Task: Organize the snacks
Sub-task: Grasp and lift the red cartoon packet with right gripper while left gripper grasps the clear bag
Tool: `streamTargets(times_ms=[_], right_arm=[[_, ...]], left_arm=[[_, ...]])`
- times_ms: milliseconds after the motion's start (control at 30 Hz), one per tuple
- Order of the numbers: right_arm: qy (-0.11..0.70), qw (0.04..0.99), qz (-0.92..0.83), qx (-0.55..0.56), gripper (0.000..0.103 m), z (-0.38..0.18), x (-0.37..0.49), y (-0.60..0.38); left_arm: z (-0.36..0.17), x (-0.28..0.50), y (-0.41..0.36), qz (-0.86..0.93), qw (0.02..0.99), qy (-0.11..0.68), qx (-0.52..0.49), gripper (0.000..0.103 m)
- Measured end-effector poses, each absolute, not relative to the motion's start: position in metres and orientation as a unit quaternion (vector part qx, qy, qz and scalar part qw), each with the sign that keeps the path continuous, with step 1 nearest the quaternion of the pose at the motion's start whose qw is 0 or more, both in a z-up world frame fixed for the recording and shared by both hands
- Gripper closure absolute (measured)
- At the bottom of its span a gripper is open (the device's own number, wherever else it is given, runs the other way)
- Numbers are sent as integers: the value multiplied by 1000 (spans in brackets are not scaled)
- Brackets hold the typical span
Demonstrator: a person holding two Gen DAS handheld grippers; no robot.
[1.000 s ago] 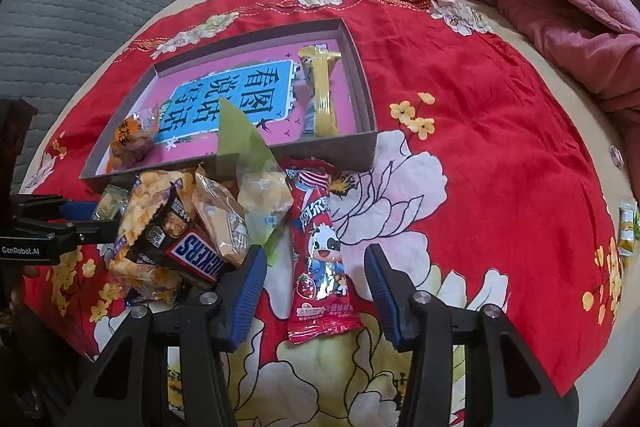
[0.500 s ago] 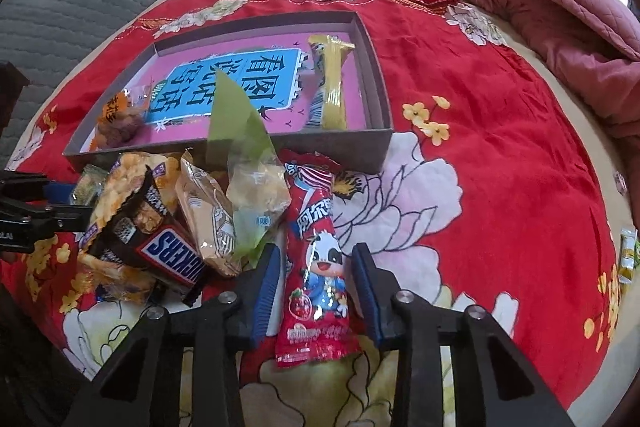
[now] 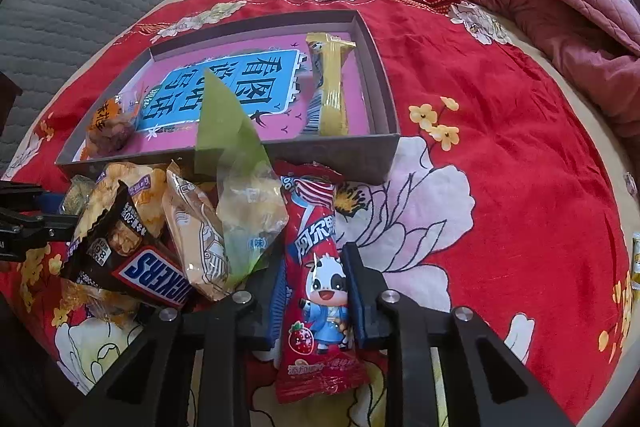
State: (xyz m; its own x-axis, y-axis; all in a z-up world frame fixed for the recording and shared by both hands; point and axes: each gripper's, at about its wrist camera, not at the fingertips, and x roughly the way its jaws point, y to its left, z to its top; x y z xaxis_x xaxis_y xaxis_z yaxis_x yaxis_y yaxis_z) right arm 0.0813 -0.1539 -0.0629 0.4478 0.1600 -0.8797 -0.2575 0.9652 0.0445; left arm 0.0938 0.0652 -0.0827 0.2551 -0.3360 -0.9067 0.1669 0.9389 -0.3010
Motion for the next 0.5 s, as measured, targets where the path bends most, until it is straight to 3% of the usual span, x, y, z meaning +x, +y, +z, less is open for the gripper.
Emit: streamTargets(times_ms=[267,500], right_arm=[[520,844,126,31,84,-63,86,-172],[517,847,126,14,85,-61,83,-168]], left_arm=[[-82,94,64,-159,790,588,-69,60],[-75,93,65,-164,792,584,-73,63]])
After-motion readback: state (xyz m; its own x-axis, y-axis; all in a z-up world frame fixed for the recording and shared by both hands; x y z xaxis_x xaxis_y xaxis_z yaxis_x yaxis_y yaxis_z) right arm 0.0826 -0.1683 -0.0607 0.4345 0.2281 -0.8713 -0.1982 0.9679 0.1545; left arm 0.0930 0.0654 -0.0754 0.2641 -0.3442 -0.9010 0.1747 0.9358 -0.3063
